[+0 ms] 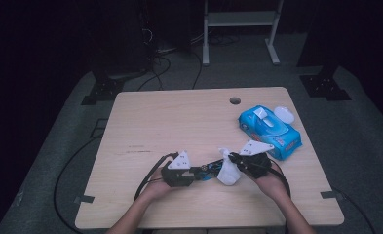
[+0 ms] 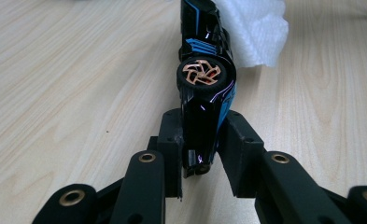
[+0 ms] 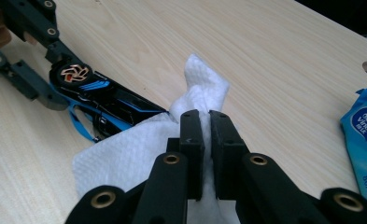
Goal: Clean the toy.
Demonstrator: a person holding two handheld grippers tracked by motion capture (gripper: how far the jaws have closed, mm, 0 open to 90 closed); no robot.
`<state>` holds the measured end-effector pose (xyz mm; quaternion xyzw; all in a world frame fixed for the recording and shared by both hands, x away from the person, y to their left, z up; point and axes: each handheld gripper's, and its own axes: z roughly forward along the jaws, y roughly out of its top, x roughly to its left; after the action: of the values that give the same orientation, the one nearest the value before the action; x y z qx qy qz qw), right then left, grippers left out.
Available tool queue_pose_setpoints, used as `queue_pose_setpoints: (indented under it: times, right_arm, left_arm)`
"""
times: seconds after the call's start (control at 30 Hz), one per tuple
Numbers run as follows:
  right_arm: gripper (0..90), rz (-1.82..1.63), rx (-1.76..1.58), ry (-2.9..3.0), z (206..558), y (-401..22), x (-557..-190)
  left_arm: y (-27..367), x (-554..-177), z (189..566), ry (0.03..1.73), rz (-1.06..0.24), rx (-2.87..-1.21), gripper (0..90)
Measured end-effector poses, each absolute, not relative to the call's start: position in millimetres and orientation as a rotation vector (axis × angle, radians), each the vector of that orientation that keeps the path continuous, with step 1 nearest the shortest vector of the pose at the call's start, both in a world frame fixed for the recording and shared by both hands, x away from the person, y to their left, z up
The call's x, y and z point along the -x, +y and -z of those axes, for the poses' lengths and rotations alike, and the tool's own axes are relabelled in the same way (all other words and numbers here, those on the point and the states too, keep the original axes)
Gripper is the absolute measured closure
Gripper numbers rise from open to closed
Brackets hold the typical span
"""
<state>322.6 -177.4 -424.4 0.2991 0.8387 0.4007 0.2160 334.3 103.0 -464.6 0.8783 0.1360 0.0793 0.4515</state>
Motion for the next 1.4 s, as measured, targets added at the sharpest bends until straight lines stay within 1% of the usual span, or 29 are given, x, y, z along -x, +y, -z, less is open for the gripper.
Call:
queue_pose_setpoints:
  times: [0.2, 0.53, 0.77, 0.9, 1.17, 1.23, 1.27, 1.4]
  right_arm:
    - [84.0, -1.120, -0.819, 2.339, 424.5, -174.8, -318.6]
    - [83.9, -1.165, -0.820, 2.330, 427.2, -178.9, -314.9]
    - [83.9, -1.189, -0.842, 2.323, 429.0, -180.6, -312.2]
    - [83.9, -1.199, -0.849, 2.316, 429.7, -181.3, -311.3]
    - [83.9, -1.211, -0.857, 2.314, 430.3, -181.9, -311.9]
    - [84.0, -1.211, -0.860, 2.313, 430.3, -181.8, -311.7]
    - [84.0, -1.210, -0.860, 2.312, 430.4, -181.6, -311.6]
    - [84.0, -1.222, -0.864, 2.303, 431.3, -181.9, -310.6]
  left_arm:
    - [108.4, -335.6, 463.3, 0.336, -0.216, -2.183, 69.1]
    - [109.9, -337.3, 463.8, 0.341, -0.212, -2.177, 67.7]
    - [111.4, -338.4, 464.0, 0.380, -0.230, -2.179, 65.6]
    - [115.1, -340.9, 464.5, 0.422, -0.230, -2.163, 65.5]
    - [115.5, -341.6, 464.8, 0.426, -0.224, -2.159, 66.1]
    - [114.2, -341.3, 465.1, 0.431, -0.215, -2.153, 61.7]
    - [113.1, -341.1, 465.2, 0.424, -0.220, -2.157, 60.9]
    - [109.8, -341.0, 465.0, 0.424, -0.226, -2.155, 60.8]
